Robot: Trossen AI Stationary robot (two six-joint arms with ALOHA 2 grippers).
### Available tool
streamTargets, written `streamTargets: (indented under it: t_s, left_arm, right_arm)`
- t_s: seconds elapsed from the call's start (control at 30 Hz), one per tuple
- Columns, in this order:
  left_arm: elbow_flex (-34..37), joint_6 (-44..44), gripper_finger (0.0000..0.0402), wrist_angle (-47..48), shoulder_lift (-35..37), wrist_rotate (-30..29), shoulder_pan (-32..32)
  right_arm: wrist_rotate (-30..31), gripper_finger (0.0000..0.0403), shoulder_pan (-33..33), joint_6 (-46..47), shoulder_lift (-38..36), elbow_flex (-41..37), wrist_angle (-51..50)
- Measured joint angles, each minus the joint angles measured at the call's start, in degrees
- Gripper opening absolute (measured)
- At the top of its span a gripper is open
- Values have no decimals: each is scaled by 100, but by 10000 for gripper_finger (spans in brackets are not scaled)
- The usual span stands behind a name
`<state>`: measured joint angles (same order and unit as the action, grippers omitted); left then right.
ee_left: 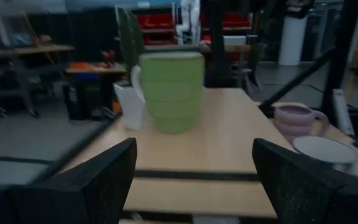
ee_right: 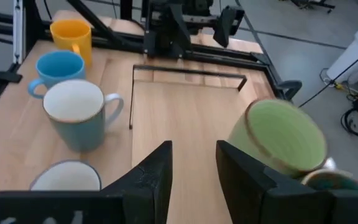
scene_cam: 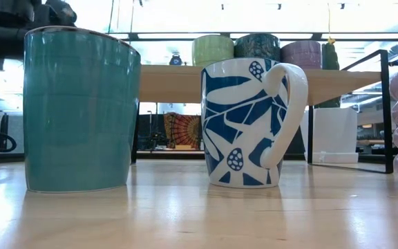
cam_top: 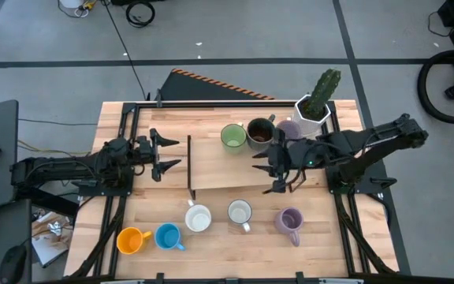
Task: Place coffee mugs
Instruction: Put the blue mug on the shelf aligned with the other purple mug on the shelf
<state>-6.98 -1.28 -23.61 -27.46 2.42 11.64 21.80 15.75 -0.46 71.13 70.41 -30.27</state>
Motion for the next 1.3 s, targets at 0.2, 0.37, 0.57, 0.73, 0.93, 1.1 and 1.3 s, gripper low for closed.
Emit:
streamTargets:
  t_s: [0.2,0.37,0.57,0.73,0.93,1.1,1.3]
  left_arm:
    - [-50,676,325,956,259,277,-264]
    - [-556,1304,325,2695,227,-398,-972]
    - [-1157,2500,325,4262,236,-1248,-2190]
    - [-1262,4055,325,4810,229,-1534,-3300]
    - [-1268,5953,315,4753,-10,-1599,-4369]
    - [-1292,6990,302,4418,-586,-1598,-4915]
    - [-2150,7290,289,5085,-1451,-1594,-5198]
  right_arm:
    - [-7,130,30,-156,-320,-1071,993]
    - [-42,130,209,-538,-492,-1667,1652]
    - [-90,130,328,-842,-551,-2115,2292]
    - [-229,130,374,-1017,-551,-2392,2792]
    - [-243,130,513,-872,-545,-2437,2825]
    - [-243,130,659,-971,-332,-2437,3049]
    - [-51,130,754,-1243,66,-2437,3312]
